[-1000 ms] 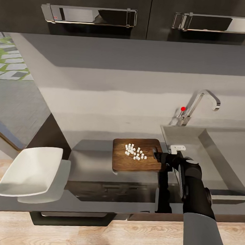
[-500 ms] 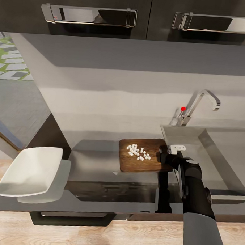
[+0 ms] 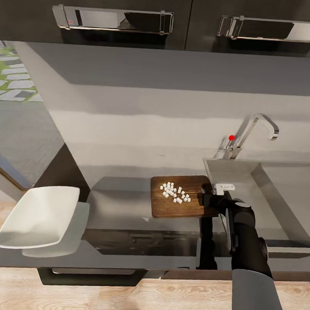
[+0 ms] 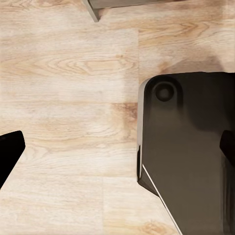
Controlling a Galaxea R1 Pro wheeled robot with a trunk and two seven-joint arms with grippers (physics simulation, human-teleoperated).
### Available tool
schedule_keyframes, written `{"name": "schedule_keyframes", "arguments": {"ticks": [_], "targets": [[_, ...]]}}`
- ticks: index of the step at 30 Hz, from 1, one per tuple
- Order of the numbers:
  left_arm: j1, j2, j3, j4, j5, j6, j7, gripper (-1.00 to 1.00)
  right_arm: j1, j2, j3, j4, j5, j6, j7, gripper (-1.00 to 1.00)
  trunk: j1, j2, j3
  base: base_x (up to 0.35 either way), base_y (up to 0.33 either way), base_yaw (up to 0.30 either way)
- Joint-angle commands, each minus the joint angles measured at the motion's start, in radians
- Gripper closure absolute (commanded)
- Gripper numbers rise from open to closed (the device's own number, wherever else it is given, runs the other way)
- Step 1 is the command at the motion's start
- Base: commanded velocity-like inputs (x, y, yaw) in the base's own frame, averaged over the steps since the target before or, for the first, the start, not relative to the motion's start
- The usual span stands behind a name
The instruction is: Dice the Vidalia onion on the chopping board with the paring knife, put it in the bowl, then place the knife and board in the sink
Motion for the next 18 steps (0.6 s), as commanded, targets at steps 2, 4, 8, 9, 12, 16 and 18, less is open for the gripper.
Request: {"name": "schedule_keyframes", "arguments": {"ticks": [2,4,8,9,12,16,18], "targets": [[0.0,0.001,-0.009,-0.002,0.01,-0.001,0.003,-1.0,-0.001,0.001,-0.003,0.006,0.003,0.008,0.01,1.0,0.001,-0.001,0.0,0.0,0.0,0.0],[0.0,0.001,-0.009,-0.002,0.01,-0.002,0.003,-1.0,-0.001,0.001,-0.003,0.006,0.003,0.008,0.01,1.0,0.001,-0.001,0.002,0.0,0.0,0.0],[0.0,0.001,-0.009,-0.002,0.01,-0.001,0.003,-1.0,-0.001,0.001,-0.003,0.006,0.003,0.008,0.01,1.0,0.001,-0.001,0.008,0.0,0.0,0.0],[0.0,0.001,-0.009,-0.002,0.01,-0.002,0.003,-1.0,-0.001,0.001,-0.003,0.006,0.003,0.008,0.01,1.0,0.001,-0.001,0.01,0.0,0.0,0.0],[0.0,0.001,-0.009,-0.002,0.01,-0.002,0.003,-1.0,-0.001,0.001,-0.003,0.006,0.003,0.008,0.01,1.0,0.001,-0.001,0.015,0.0,0.0,0.0],[0.0,0.001,-0.009,-0.002,0.01,-0.001,0.003,-1.0,-0.001,0.001,-0.002,0.006,0.003,0.008,0.01,1.0,0.001,-0.001,0.021,0.0,0.0,0.0],[0.0,0.001,-0.009,-0.002,0.01,-0.001,0.003,-1.0,-0.001,0.001,-0.003,0.006,0.003,0.008,0.01,1.0,0.001,-0.001,0.024,0.0,0.0,0.0]]}}
